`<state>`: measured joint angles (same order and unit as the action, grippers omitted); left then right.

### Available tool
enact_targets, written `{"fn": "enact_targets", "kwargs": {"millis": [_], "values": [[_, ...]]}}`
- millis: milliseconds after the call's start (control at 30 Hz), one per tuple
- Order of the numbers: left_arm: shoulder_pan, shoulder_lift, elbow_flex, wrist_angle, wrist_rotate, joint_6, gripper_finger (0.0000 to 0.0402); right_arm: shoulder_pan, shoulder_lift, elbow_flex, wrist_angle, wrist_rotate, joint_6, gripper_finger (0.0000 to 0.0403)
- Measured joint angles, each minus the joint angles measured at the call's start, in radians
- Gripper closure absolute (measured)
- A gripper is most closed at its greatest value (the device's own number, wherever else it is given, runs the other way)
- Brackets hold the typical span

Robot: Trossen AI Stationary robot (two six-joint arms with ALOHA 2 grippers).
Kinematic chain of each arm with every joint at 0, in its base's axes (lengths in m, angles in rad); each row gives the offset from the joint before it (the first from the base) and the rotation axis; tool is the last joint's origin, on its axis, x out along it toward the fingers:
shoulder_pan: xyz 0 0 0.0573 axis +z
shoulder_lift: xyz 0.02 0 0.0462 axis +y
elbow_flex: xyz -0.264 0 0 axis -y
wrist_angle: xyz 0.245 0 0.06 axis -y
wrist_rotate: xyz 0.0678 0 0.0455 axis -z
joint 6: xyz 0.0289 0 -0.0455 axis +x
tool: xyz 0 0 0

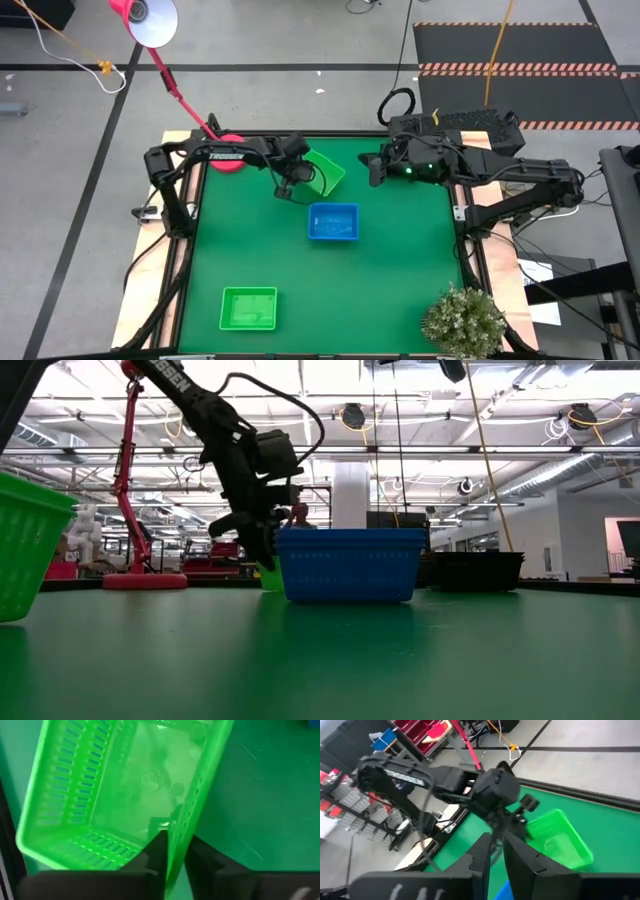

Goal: Stack baskets by color
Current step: Stack the top green bin on the green bins

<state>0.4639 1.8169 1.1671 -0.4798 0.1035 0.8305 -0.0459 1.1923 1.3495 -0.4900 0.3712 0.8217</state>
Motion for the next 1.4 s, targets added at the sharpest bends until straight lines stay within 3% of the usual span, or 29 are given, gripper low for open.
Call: {"fn": "enact_targets", "kwargs": {"millis": [100,400,533,700,800,1000,1200,1400], "values": [[-0.001,-0.021,0.0,-0.021,-0.009,-0.019,0.0387,-0.031,0.0,0.0,-0.022,-0.004,-0.011,0.036],[-0.037,-0.143,0.0,-0.045,-0.142,-0.108,0.0394,-0.178,0.0,-0.009,-0.093,-0.01,0.084,0.0359],[-0.085,-0.234,0.0,-0.042,-0.193,-0.159,0.039,-0.255,0.002,-0.061,-0.005,-0.146,0.116,0.0351],[-0.178,-0.288,0.0,-0.052,-0.28,-0.204,0.0395,-0.31,0.025,-0.171,0.159,-0.305,0.274,0.0308],[-0.225,-0.287,0.001,-0.06,-0.317,-0.24,0.0392,-0.314,0.046,-0.219,0.254,-0.376,0.34,0.0275],[-0.286,-0.272,0.0,-0.087,-0.34,-0.279,0.0395,-0.305,0.087,-0.274,0.214,-0.422,0.475,0.0229],[-0.292,-0.266,0.001,-0.076,-0.341,-0.256,0.0386,-0.262,0.166,-0.28,0.242,-0.477,0.524,0.0227],[-0.292,-0.267,0.001,-0.069,-0.341,-0.203,0.0395,-0.226,0.23,-0.281,0.294,-0.423,0.53,0.0239]]}}
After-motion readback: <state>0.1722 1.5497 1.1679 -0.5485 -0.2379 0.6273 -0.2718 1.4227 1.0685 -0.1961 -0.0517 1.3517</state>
